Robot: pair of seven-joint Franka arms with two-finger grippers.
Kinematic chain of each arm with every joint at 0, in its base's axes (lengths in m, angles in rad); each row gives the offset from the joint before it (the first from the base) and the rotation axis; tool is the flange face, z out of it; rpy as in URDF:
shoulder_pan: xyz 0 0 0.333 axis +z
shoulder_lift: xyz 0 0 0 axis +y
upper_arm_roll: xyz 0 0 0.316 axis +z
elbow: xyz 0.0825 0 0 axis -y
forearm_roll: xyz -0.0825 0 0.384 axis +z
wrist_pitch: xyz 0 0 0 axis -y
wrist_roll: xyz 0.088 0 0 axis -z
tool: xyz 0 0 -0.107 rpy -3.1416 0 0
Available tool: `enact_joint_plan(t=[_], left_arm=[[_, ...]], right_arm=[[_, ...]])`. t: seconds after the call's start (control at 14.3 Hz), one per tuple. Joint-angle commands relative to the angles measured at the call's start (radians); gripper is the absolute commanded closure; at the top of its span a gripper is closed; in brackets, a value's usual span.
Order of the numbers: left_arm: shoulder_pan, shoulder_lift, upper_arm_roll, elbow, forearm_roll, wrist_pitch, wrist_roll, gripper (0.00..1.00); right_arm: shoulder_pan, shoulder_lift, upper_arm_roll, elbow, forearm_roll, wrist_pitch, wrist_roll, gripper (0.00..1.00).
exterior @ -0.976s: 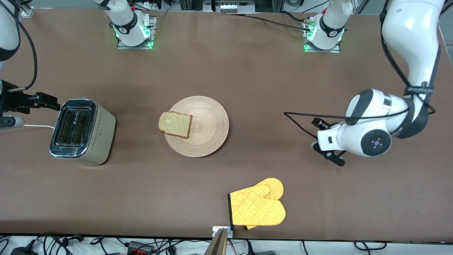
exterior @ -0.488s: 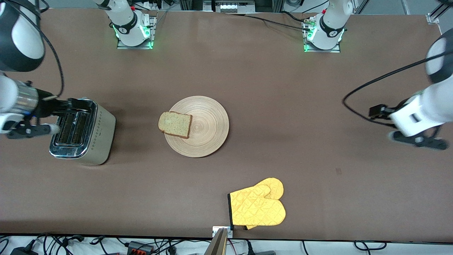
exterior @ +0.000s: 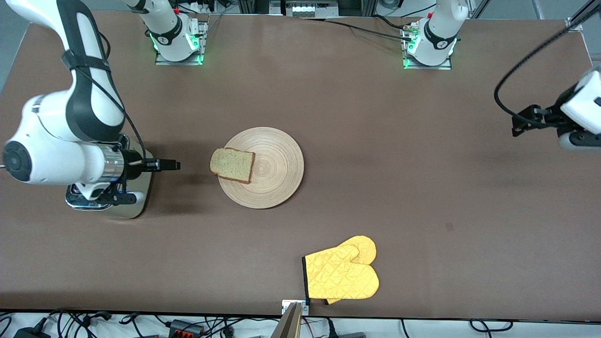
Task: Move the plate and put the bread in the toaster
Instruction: 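Release the plate and raise the left gripper while the right gripper reaches the bread, then grasp the bread slice on the plate with the right gripper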
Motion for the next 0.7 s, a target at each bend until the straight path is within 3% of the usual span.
enact_joint_plan(t=[0.0, 0.28, 0.63], left_arm=[[-0.044, -0.167, 0.037, -0.195, -0.016, 0.064, 0.008, 0.0], [-0.113, -0.2, 0.08, -0.218, -0.008, 0.067, 0.009, 0.0], [-0.11, -0.186, 0.089, -0.199, -0.005, 0.047, 0.008, 0.0]], right_arm=[[0.034, -0.083, -0.002, -0.175, 0.031, 0.146, 0.003, 0.0], [0.051, -0.142, 0.005, -0.351, 0.1, 0.288, 0.0, 0.0], [0.084, -0.202, 0.008, -0.566, 0.156, 0.501, -0.077, 0.0]])
